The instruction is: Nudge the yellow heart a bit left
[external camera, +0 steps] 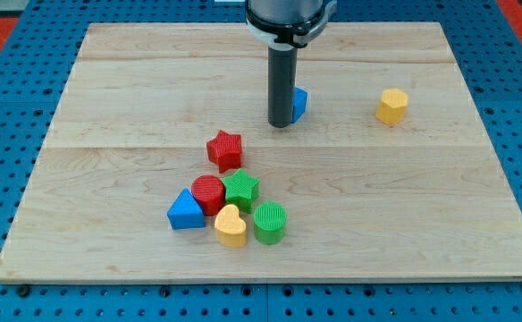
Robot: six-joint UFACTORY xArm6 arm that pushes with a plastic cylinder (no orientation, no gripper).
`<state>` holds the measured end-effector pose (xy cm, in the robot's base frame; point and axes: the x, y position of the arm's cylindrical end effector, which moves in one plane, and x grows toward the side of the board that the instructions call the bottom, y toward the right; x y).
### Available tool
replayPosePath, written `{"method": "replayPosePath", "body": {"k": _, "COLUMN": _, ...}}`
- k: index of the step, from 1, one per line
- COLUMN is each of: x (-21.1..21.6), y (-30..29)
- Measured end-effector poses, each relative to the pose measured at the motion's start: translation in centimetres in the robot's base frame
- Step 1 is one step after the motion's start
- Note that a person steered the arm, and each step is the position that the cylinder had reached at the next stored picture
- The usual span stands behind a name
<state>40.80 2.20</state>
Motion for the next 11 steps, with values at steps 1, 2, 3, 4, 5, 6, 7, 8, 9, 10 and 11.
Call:
{"method": "replayPosePath", "body": {"k": 1, "x": 3.7, "y": 0.2}}
{"method": "replayPosePath", "body": {"k": 2, "x": 7.0, "y": 0.9}}
{"method": "replayPosePath", "body": {"k": 3, "x": 9.3, "y": 8.9}}
{"method": "replayPosePath", "body": {"k": 4, "x": 17.2, "y": 10.1}}
{"method": "replayPosePath", "body": {"k": 5, "x": 19.7, "y": 4.5}}
{"method": "replayPosePath", "body": {"k": 6, "x": 19.7, "y": -1.2}}
{"method": "replayPosePath", "body": {"k": 7, "x": 18.0, "y": -2.9}}
{"method": "replayPosePath", "body": {"k": 8, "x": 15.4, "y": -3.6}}
{"method": "replayPosePath", "body": {"k": 9, "x": 15.3, "y": -7.5}}
{"method": "replayPosePath", "body": {"k": 10, "x": 13.8, "y": -9.5}}
{"method": "replayPosePath", "body": {"k": 11, "x": 12.4, "y": -12.0}}
